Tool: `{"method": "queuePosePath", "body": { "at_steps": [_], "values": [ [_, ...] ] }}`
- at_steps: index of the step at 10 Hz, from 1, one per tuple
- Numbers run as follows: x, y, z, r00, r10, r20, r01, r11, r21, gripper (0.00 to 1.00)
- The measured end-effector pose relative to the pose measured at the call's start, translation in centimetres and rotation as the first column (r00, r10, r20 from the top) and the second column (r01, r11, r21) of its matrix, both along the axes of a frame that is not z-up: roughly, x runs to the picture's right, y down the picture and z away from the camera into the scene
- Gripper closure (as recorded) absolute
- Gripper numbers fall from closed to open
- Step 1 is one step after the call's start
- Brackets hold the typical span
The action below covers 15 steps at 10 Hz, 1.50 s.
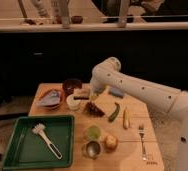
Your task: Wipe purple bowl with eraser
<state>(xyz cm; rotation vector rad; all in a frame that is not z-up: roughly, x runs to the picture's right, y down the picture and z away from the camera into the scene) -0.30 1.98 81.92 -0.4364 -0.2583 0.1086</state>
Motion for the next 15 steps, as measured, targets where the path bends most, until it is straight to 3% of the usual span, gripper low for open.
{"method": "queuePosePath", "body": {
  "at_steps": [6,10,13,15],
  "values": [
    [-3.6,-3.5,4.0,0.999,-0.041,0.03,0.041,0.999,-0.017,1.0],
    [-5.1,-5.0,6.8,0.999,-0.034,0.037,0.035,0.9992,-0.022,1.0],
    [-5.8,-5.7,7.9,0.999,-0.01,0.034,0.009,0.9995,0.031,1.0],
    [-6.2,-5.8,8.7,0.999,0.001,0.033,-0.002,0.9991,0.042,1.0]
  ]
}}
